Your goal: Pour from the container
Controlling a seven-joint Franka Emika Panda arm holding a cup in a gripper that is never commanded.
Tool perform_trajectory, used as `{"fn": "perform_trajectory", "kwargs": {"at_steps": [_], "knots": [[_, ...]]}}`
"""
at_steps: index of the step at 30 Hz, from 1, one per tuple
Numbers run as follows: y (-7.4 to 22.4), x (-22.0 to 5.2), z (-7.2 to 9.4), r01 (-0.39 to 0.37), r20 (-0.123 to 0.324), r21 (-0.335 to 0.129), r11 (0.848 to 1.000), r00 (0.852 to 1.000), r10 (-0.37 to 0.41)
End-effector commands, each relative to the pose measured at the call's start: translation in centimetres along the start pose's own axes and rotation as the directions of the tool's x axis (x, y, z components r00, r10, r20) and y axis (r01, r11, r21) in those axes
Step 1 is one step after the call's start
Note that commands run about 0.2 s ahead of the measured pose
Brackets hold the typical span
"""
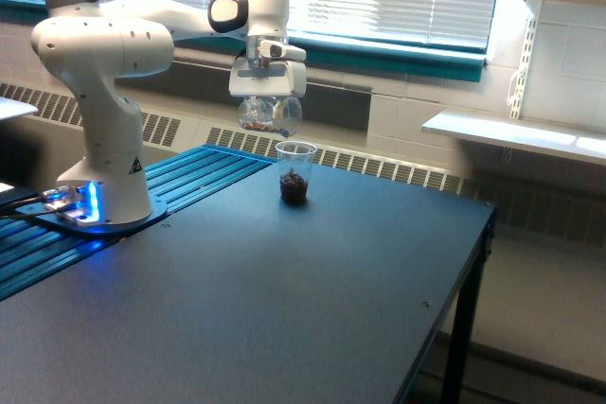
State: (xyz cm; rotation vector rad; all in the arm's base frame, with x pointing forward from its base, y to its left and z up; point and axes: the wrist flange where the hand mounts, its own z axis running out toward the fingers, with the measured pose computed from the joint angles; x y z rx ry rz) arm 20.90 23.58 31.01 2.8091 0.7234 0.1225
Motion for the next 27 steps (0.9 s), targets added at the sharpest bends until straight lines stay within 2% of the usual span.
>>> {"fn": "perform_trajectory", "kwargs": {"at_steps": [1,27], "knots": [[0.10,0.34,-0.39,0.011,-0.014,-0.027,1.000,1.000,-0.011],[0.10,0.51,-0.45,0.025,-0.002,-0.039,0.999,1.000,-0.025]]}}
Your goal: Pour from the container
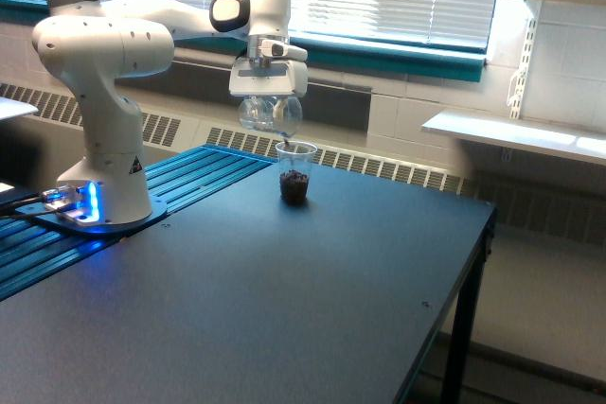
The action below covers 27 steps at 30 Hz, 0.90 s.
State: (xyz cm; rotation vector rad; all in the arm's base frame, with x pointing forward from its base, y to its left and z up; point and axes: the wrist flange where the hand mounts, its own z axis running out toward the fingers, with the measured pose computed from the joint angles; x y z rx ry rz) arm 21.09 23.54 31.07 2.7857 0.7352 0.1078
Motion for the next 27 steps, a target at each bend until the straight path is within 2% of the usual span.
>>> {"fn": "perform_trajectory", "kwargs": {"at_steps": [1,27], "knots": [[-0.06,0.38,-0.44,0.012,-0.017,-0.022,1.000,1.000,-0.012],[-0.10,0.58,-0.55,0.017,-0.012,-0.029,0.999,1.000,-0.018]]}}
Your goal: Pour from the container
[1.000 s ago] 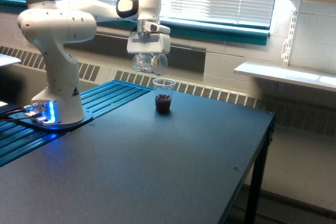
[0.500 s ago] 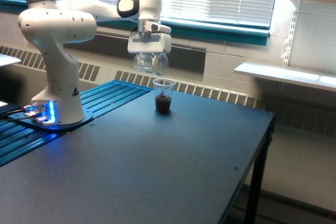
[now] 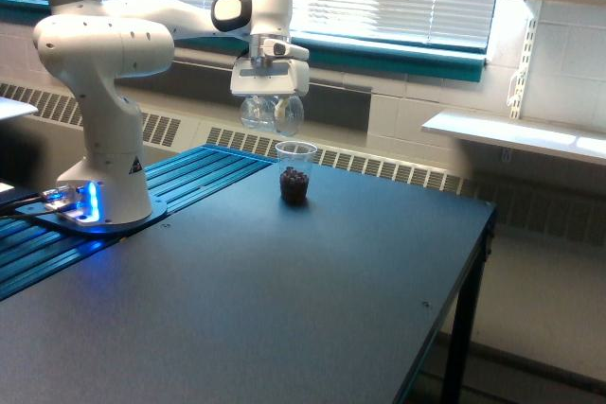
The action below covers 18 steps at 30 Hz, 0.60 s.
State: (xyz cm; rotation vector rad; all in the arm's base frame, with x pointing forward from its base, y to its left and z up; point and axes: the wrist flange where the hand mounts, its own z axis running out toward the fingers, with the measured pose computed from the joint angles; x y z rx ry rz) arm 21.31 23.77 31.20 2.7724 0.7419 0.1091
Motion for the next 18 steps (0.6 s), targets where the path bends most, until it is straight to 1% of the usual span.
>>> {"fn": "perform_trajectory", "kwargs": {"at_steps": [1,18], "knots": [[-0.07,0.29,-0.41,0.011,-0.013,-0.017,1.000,1.000,-0.011],[-0.02,0.30,-0.46,0.003,-0.018,-0.008,1.000,1.000,-0.003]]}}
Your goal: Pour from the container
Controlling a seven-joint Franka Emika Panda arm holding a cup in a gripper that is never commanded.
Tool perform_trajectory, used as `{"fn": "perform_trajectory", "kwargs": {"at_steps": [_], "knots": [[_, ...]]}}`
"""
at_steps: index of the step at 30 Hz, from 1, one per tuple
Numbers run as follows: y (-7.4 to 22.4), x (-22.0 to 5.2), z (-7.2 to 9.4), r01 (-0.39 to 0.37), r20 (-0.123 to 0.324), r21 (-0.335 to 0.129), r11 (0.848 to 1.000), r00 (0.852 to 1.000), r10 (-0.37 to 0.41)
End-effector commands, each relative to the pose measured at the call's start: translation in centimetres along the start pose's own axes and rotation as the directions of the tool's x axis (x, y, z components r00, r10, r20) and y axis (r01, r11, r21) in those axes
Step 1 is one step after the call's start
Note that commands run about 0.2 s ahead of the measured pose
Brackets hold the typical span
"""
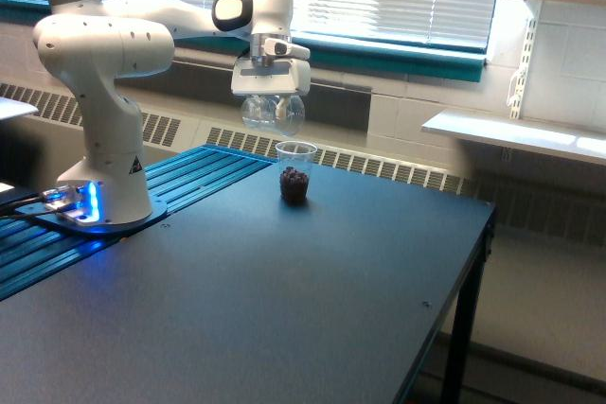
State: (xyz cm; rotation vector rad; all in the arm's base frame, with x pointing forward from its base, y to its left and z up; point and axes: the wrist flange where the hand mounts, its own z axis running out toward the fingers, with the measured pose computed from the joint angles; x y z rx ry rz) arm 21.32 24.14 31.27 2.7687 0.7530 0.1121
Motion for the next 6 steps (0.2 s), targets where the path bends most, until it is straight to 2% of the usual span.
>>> {"fn": "perform_trajectory", "kwargs": {"at_steps": [1,6], "knots": [[0.31,0.09,-0.32,-0.007,-0.016,-0.007,1.000,1.000,0.007],[0.39,0.11,-0.38,-0.008,-0.025,0.000,1.000,1.000,0.008]]}}
